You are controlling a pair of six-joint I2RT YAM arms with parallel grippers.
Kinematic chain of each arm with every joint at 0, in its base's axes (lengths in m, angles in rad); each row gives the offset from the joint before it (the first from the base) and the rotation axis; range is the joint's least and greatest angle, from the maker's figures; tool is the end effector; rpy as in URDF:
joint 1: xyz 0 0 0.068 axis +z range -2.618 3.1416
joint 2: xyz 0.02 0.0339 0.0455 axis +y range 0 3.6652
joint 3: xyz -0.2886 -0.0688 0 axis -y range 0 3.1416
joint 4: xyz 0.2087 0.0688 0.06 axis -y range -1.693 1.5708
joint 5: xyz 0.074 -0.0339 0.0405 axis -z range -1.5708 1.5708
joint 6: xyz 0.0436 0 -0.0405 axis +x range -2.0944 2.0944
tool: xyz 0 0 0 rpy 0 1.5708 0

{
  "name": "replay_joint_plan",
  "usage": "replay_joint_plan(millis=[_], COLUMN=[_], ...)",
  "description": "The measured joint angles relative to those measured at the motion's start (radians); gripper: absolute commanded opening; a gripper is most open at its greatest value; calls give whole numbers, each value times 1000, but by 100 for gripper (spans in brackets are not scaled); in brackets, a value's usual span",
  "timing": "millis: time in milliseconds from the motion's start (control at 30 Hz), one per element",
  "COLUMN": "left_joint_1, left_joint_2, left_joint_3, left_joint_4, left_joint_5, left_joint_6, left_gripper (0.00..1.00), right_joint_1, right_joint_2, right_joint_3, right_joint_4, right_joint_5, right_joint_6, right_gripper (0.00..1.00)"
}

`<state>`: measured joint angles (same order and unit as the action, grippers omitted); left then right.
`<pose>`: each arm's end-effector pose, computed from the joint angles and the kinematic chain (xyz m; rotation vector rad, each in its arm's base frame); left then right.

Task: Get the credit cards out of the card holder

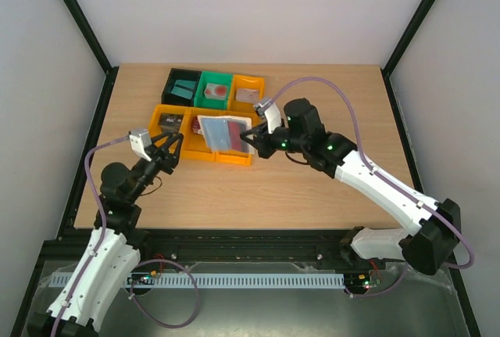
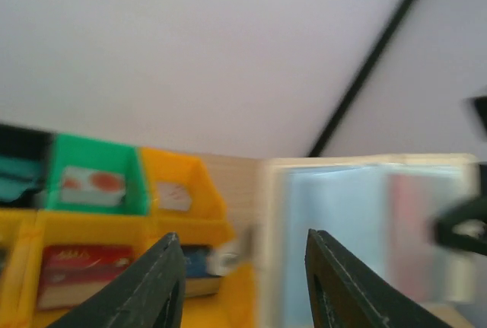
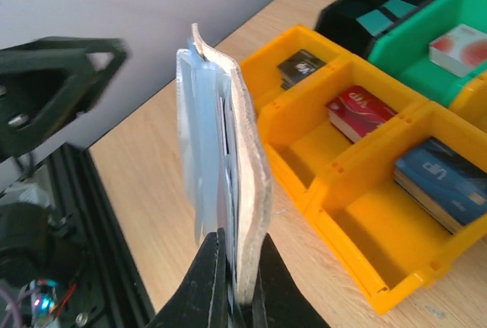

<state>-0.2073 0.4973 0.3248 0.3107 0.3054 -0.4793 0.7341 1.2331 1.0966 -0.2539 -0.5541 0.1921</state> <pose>0.0920 -0.0327 0.2904 0.0579 1.4852 -0.7780 0.1643 0.1792 0.3746 -0.9219 1.8644 1.1312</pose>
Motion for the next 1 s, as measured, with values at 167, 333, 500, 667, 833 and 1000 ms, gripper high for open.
replay_joint_plan(millis=[167, 333, 500, 667, 833, 1000], left_joint_1=[-56, -162, -193, -126, -66, -60], left_joint_2=[7, 55, 86, 60, 11, 3], left_joint_3=[13, 18, 17, 5, -17, -32], left_joint_4=[110, 117, 130, 116, 115, 167], left_joint_5=[186, 249, 241, 191, 253, 418], left_joint_6=[2, 31, 12, -17, -21, -18], left_gripper=[46, 52, 63, 89, 100, 100], right_joint_1=[12, 41, 48, 48, 48, 48], right_joint_2=[56, 76, 76, 35, -42, -55], right_joint_3=[28, 28, 28, 16, 11, 10], right_joint_4=[-7, -3, 16, 23, 23, 21], right_joint_5=[88, 72, -34, -164, -282, -340], right_joint_6=[56, 77, 66, -10, -92, -140], right_gripper=[2, 2, 2, 2, 2, 2])
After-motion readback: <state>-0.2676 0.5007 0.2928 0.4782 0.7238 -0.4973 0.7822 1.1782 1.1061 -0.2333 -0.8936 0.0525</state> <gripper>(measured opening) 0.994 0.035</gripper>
